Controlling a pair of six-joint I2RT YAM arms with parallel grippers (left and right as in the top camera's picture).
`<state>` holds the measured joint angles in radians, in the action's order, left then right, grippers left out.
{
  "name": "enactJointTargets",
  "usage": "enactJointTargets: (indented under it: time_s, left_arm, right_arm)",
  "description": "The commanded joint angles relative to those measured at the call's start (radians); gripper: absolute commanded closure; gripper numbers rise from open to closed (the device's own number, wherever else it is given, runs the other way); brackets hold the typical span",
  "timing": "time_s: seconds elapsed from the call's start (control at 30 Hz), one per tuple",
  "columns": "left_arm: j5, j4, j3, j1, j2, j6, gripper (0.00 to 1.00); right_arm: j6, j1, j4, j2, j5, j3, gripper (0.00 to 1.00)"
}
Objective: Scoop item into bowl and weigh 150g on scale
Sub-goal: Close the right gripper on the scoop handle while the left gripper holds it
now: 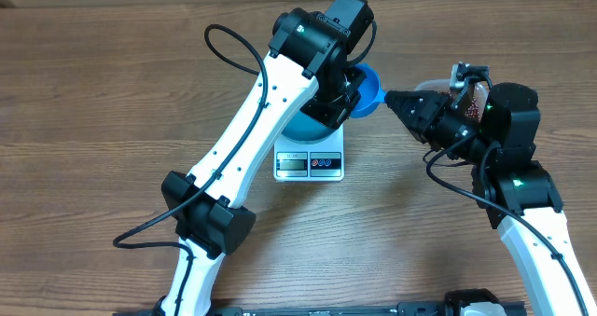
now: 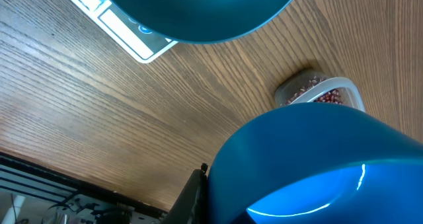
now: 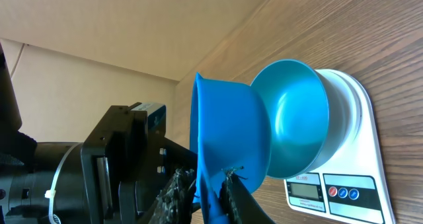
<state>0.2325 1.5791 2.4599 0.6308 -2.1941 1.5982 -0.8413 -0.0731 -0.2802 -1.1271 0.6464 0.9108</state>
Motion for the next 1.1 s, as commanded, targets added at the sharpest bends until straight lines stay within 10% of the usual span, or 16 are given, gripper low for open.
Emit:
enactJointTargets:
  time_s: [0.0,1.07]
  left_arm:
    - [-0.003,0.005,0.023,0.02,-0.003,0.014,0.96]
    - [-0.003,0.006,0.023,0.024,-0.003,0.014,0.96]
  right_arm:
    - [0.003,-0.005,0.01,0.003,-0.011,0.026,0.83]
    - [0.003,-0.005,0.009,0.003,-0.018,0.026,0.96]
